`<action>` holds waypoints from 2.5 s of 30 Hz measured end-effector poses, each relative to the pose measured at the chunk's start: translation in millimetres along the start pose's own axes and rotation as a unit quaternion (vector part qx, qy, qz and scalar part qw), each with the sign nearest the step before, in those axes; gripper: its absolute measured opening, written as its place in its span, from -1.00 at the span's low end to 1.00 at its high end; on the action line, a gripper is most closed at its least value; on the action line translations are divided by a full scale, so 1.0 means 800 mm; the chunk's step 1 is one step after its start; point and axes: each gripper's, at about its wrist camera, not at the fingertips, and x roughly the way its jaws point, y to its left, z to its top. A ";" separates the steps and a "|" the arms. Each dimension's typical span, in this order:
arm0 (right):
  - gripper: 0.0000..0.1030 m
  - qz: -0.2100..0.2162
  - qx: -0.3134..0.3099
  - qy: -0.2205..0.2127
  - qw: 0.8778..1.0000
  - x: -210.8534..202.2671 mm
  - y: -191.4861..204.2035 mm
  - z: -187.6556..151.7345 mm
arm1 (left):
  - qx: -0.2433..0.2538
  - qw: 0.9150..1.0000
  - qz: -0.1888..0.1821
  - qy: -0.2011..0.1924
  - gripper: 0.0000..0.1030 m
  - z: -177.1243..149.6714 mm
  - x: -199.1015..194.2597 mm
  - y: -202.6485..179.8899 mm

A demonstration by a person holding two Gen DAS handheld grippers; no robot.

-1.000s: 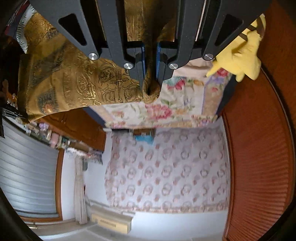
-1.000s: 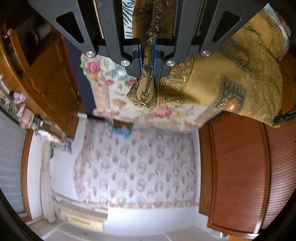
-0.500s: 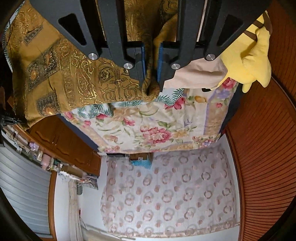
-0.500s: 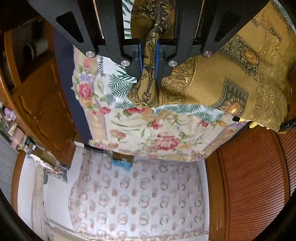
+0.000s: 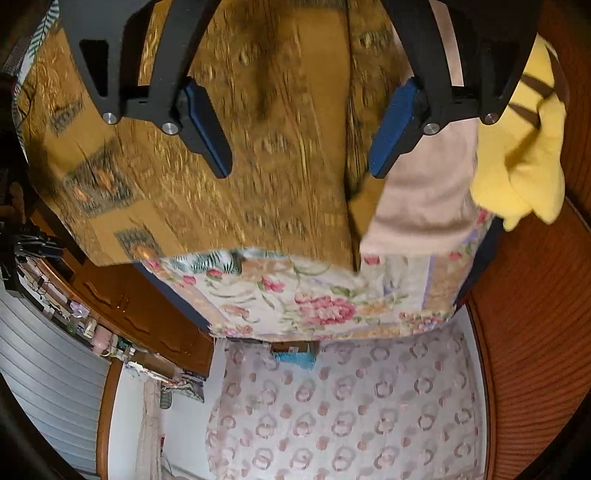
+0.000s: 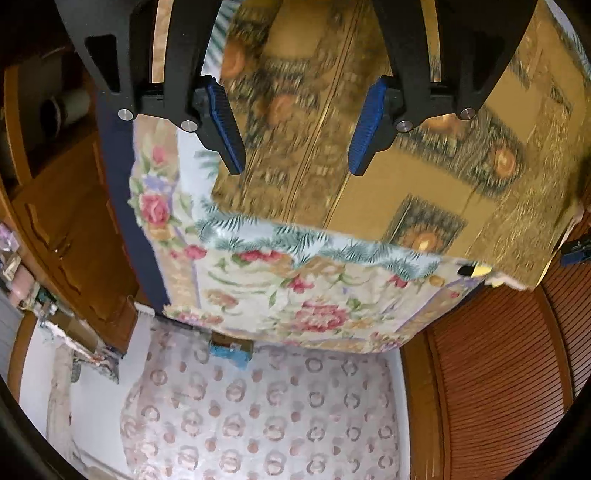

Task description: Fold small clothes

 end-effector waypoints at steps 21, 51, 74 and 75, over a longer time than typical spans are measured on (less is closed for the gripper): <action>0.09 0.006 0.060 0.025 0.998 -0.077 -0.012 -0.096 | -0.030 0.999 0.020 0.012 0.50 -0.088 -0.048 -0.009; -0.61 0.010 0.037 0.029 0.999 -0.051 0.007 -0.113 | -0.066 0.998 0.019 0.015 -0.82 -0.121 -0.043 -0.011; -0.89 -0.008 0.031 -0.054 0.998 -0.111 0.015 -0.121 | -0.066 0.996 0.008 -0.068 -0.91 -0.121 -0.118 -0.031; -0.89 -0.006 0.031 -0.058 0.998 -0.114 0.015 -0.123 | -0.065 0.995 0.008 -0.070 -0.91 -0.121 -0.120 -0.031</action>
